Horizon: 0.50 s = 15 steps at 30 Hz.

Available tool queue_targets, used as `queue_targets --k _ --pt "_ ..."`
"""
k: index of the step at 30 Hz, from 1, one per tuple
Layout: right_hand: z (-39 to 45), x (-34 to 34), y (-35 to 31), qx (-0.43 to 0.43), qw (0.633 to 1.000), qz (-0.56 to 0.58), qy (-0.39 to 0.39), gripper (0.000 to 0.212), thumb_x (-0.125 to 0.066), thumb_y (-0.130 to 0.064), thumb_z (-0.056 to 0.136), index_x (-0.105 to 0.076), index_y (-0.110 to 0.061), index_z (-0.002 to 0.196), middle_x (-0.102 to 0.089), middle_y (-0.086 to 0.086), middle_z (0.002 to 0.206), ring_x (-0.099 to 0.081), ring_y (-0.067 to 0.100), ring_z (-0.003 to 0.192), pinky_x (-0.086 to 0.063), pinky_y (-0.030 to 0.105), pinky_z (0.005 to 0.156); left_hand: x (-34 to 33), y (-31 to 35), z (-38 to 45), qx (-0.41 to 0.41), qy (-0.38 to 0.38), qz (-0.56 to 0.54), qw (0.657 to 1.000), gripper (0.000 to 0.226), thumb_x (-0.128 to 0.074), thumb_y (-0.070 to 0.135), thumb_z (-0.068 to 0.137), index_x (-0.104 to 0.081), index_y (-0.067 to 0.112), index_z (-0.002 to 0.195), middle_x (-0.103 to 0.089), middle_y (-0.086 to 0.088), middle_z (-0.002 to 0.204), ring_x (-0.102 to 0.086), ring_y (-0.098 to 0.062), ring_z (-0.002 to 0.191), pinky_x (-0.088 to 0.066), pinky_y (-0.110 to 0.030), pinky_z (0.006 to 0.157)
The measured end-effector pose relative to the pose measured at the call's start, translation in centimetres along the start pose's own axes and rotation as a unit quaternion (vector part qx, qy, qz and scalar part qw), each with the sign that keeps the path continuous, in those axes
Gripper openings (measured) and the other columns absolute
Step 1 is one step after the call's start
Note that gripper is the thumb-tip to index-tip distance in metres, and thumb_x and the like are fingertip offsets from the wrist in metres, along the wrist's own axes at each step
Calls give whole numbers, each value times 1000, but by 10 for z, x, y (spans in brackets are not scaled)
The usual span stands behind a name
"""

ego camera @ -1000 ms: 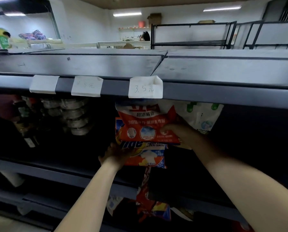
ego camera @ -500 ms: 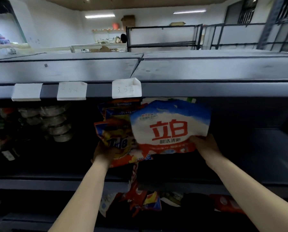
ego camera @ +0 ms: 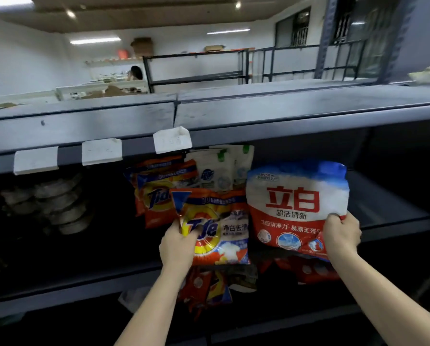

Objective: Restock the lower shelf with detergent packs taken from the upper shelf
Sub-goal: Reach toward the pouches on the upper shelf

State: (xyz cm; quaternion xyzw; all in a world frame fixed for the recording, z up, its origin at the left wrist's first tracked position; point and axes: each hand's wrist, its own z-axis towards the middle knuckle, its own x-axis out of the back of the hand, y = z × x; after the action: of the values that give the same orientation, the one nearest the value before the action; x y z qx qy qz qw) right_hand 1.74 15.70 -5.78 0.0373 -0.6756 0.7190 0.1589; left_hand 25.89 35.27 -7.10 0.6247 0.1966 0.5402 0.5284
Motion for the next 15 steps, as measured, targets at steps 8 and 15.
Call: queue_targets --k 8,15 --pt "8 119 -4 26 986 37 160 20 -39 -16 87 -57 -11 80 -61 5 73 -58 28 68 -49 34 62 -45 65 -65 -130 -7 -45 991 28 -58 50 88 -58 27 71 -62 10 62 -58 -7 59 -42 -29 57" --pt "26 219 -13 44 957 129 255 23 -38 -14 84 -60 -17 83 -61 -14 69 -60 1 61 -39 17 46 -91 134 -112 -178 12 -152 972 22 -62 47 87 -61 31 72 -64 14 63 -63 -11 62 -47 -30 61"
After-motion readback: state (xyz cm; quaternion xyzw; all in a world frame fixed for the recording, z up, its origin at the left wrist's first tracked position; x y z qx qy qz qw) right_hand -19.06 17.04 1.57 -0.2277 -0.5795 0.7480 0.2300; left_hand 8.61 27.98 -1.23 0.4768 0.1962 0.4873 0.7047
